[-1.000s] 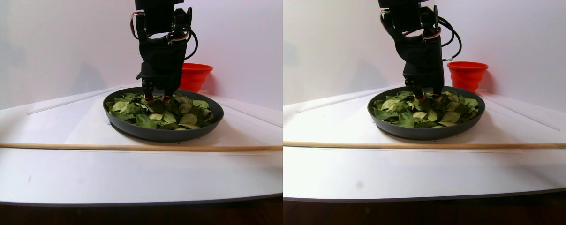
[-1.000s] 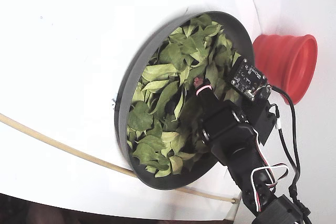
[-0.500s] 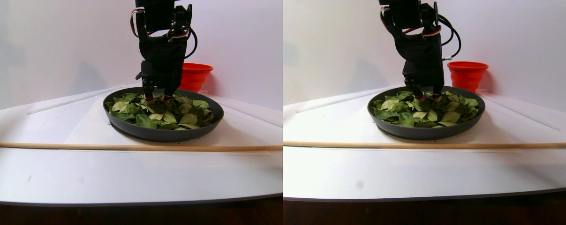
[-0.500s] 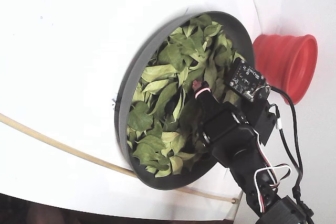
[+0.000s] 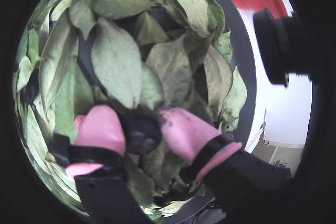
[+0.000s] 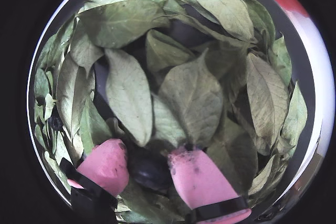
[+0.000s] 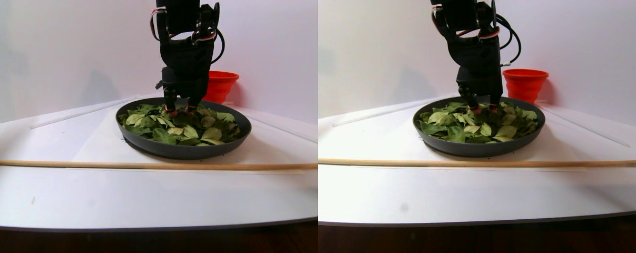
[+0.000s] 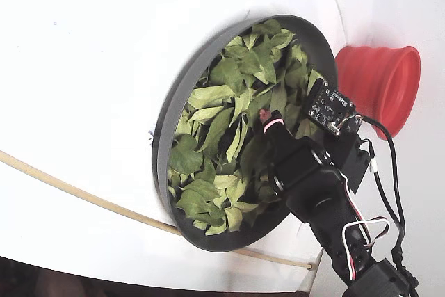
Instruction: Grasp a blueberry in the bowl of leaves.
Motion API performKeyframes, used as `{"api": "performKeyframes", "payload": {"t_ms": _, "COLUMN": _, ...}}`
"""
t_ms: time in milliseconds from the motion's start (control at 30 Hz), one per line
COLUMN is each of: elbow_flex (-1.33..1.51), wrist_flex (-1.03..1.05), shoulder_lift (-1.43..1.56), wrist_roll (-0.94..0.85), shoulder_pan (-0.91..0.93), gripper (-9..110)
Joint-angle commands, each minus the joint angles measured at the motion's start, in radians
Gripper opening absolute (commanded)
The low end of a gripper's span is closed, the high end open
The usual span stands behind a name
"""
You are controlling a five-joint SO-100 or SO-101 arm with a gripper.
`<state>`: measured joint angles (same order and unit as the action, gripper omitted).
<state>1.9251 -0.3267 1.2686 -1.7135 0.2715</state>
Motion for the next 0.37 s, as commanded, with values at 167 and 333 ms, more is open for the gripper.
{"api": "performKeyframes", "payload": {"t_ms": 167, "elbow_flex": -0.063, "wrist_flex": 0.04, "shoulder_lift": 0.166, "wrist_roll": -0.005, "shoulder_pan": 0.035, "gripper": 13}}
{"api": "performKeyframes", "payload": {"t_ms": 333, "elbow_flex": -0.064, "wrist_flex": 0.049, "shoulder_lift": 0.183, "wrist_roll": -0.006, "shoulder_pan": 0.035, "gripper": 13}}
